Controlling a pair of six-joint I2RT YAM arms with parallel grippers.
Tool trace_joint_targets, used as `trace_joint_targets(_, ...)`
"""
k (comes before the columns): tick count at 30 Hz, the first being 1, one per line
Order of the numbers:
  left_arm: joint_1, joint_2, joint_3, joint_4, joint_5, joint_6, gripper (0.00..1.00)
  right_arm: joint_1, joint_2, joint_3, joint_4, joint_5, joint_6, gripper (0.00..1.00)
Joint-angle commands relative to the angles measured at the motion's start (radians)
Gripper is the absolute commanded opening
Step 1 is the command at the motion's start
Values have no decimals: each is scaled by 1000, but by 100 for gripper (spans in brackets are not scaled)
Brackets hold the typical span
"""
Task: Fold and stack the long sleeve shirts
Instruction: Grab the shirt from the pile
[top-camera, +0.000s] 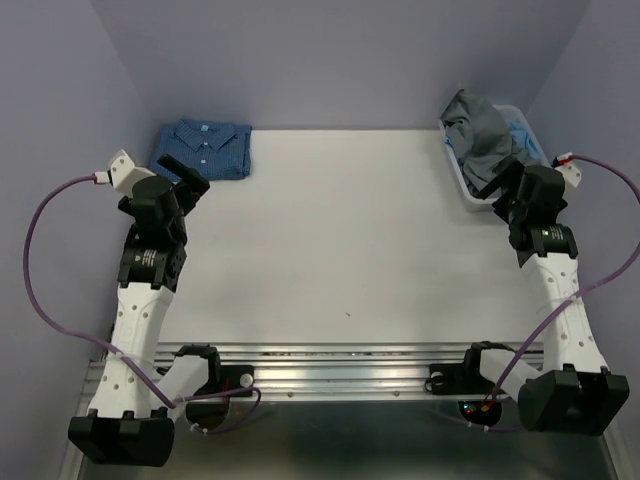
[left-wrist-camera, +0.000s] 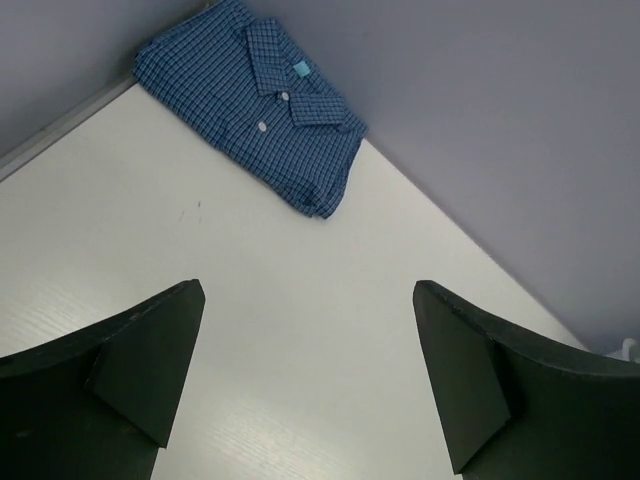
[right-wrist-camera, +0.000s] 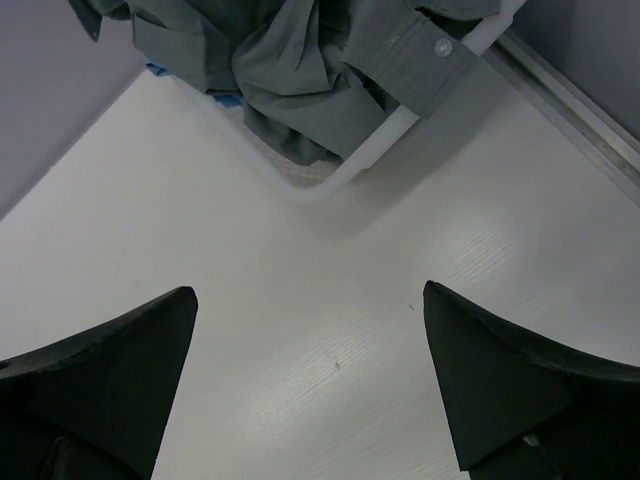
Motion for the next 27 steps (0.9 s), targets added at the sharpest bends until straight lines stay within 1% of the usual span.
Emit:
trace_joint_targets(1,-5,-33,3,31,-25,-17,99,2,-29,-4,60,-51,-28,100)
trace_joint_targets(3,-5,-15,7,51,-4,-11,99,2,-32,-4,109,-72,-45,100)
trace_joint_targets(6,-5,22,20,73,16,-9,99,2,-17,19,146,-63,-51,100)
trace_joint_targets(8,-5,45,35,84,24,-11,99,2,32,44,182,-55,-59,100)
trace_joint_targets(9,-5,66,41,94,39,-3,99,2,93,89,185,-46,-75,100)
trace_joint_targets(11,-5,91,67,94,47,6,99,2,170,171,141,-25,-76,100)
trace_joint_targets(12,-5,111,76,93,47,9,99,2,209,256,118,-20,-65,100)
trace_joint_targets(13,-3,118,84,91,44,9,99,2,242,286,104,-17,-66,100)
trace_joint_targets(15,-5,143,105,97,38,12,99,2,339,333,157,-35,-88,100)
trace_joint_targets(16,-5,148,112,107,48,24,99,2,383,407,188,-40,-124,100)
trace_joint_targets(17,-3,155,122,108,51,29,99,2,435,462,179,-37,-126,100)
trace_joint_targets(18,-5,164,125,108,51,29,99,2,551,520,163,-32,-137,100)
trace_joint_targets(19,-5,166,128,105,51,31,99,2,613,580,148,-44,-155,100)
trace_joint_targets(20,-3,168,127,105,50,31,99,2,673,701,112,-61,-175,100)
trace_joint_targets(21,-3,172,125,108,47,28,99,2,795,764,76,-66,-189,100)
trace_joint_targets(24,-5,175,109,122,59,26,99,-7,963,976,74,-67,-197,100)
trace_joint_targets(25,-5,183,104,131,70,26,99,-7,1079,1036,67,-80,-198,100)
trace_joint_targets(26,-5,189,102,131,73,29,99,-16,1135,1094,61,-94,-195,100)
trace_joint_targets(27,-3,203,105,128,71,29,99,-16,1189,1202,53,-115,-198,100)
